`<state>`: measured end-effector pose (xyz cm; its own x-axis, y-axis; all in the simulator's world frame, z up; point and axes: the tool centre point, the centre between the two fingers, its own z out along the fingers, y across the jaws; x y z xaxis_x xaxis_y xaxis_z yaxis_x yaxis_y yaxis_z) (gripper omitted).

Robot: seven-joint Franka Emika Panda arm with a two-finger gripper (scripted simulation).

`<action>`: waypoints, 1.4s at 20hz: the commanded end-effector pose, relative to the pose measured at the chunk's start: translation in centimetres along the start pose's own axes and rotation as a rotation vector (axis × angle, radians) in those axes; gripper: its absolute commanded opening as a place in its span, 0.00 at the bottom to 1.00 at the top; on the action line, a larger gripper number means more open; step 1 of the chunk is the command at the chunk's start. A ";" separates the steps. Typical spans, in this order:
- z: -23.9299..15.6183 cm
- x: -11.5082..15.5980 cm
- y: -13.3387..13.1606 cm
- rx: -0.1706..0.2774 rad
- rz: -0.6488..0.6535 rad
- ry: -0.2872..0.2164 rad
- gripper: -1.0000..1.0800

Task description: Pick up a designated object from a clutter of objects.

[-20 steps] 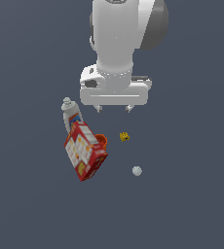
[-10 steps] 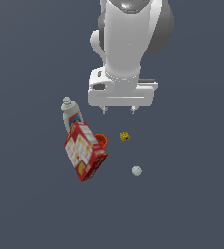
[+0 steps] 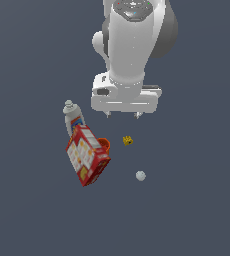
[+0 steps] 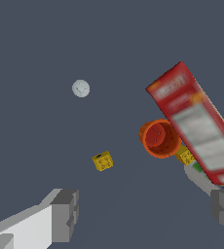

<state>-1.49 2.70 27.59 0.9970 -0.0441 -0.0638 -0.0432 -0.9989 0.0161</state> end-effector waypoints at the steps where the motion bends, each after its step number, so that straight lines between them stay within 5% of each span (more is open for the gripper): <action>1: 0.6 0.0 -0.2 0.001 0.029 0.001 0.96; 28: 12.1 -1.4 -3.0 0.024 0.629 0.029 0.96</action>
<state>-3.35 5.48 16.23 0.8041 -0.5939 -0.0251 -0.5936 -0.8045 0.0205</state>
